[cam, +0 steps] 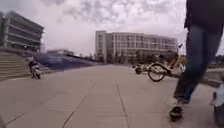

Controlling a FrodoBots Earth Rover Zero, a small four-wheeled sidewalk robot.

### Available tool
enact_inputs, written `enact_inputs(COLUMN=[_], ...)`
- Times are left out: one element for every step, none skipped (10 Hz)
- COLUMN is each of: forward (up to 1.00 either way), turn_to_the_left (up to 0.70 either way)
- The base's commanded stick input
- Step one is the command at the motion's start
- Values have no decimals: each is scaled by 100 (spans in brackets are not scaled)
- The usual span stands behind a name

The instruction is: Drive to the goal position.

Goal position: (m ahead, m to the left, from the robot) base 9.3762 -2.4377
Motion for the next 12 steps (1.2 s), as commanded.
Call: enact_inputs(forward=[7, 7, 6, 7, 70, 70, 70, 70, 70, 70, 70, 70], turn_to_the_left=[0, 0, 0, 0, 0, 0, 0, 0, 0, 0, 0, 0])
